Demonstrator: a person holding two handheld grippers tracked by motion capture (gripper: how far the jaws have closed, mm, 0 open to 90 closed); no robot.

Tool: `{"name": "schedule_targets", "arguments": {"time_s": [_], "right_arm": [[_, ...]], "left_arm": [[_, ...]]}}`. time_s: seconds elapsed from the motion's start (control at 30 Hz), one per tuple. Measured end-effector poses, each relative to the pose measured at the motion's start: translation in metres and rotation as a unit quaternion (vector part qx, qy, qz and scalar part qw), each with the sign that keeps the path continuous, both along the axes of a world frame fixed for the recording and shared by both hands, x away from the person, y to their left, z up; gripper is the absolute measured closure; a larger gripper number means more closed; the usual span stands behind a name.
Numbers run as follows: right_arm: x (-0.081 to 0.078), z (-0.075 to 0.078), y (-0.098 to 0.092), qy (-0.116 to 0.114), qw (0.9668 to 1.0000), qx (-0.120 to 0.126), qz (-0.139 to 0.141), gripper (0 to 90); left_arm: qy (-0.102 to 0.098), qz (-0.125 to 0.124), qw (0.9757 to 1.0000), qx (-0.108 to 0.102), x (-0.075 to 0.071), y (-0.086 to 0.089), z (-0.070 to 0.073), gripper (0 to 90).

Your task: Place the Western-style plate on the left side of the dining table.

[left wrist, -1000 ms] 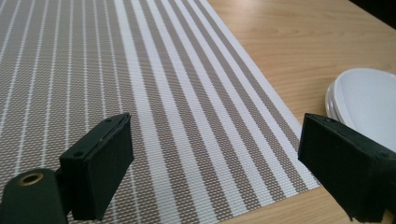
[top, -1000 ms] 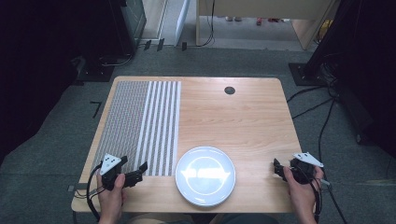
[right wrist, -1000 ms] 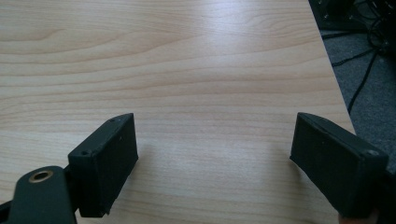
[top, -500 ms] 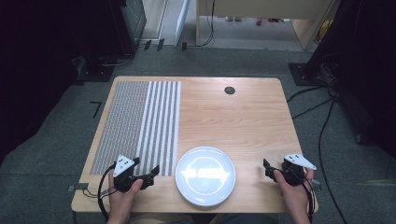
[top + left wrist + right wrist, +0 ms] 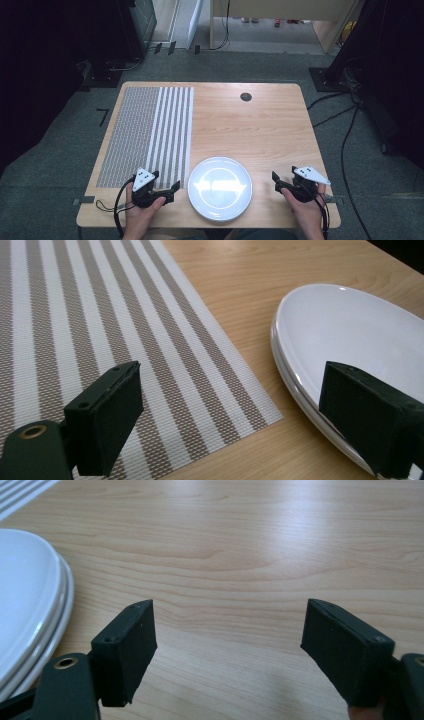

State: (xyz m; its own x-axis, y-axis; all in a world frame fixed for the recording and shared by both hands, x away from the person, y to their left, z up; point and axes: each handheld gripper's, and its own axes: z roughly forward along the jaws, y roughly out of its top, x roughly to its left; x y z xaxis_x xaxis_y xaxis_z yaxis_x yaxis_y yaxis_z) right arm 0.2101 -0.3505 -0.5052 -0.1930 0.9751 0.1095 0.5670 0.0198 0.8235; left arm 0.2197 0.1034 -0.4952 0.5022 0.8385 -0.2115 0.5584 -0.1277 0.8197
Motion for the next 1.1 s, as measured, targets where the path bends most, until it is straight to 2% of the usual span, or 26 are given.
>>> {"name": "schedule_targets", "arguments": {"time_s": [0.07,0.4,0.6,0.8,0.83,0.9,1.03,1.1], "right_arm": [[-0.002,0.001,0.007,-0.008,0.9999,0.000,0.007,25.4],[-0.005,0.004,0.027,-0.015,0.9996,0.011,0.020,34.0],[-0.007,0.004,0.038,-0.014,0.9989,0.009,0.044,35.1],[-0.011,0.006,0.048,-0.023,0.9974,0.016,0.066,43.2],[-0.012,0.007,0.051,-0.025,0.9963,0.019,0.080,47.6],[-0.013,0.006,0.053,-0.023,0.9953,0.021,0.091,50.0],[-0.014,0.007,0.057,-0.015,0.9948,0.034,0.095,54.2],[-0.014,0.007,0.057,-0.009,0.9945,0.045,0.095,57.3]], "left_arm": [[0.000,-0.005,1.0000,0.000,-0.001,-0.003,0.000,10.5],[0.009,-0.025,0.9996,0.000,-0.004,-0.015,-0.001,10.6],[0.011,-0.038,0.9992,0.000,-0.005,-0.020,-0.002,11.4],[0.012,-0.048,0.9988,-0.003,-0.008,-0.025,-0.003,12.9],[0.013,-0.049,0.9987,-0.004,-0.008,-0.026,-0.003,12.9],[0.014,-0.054,0.9984,-0.005,-0.009,-0.028,-0.003,12.9],[0.016,-0.061,0.9980,-0.002,-0.010,-0.033,-0.004,13.1],[0.018,-0.063,0.9978,0.008,-0.010,-0.037,-0.005,14.1]]}}
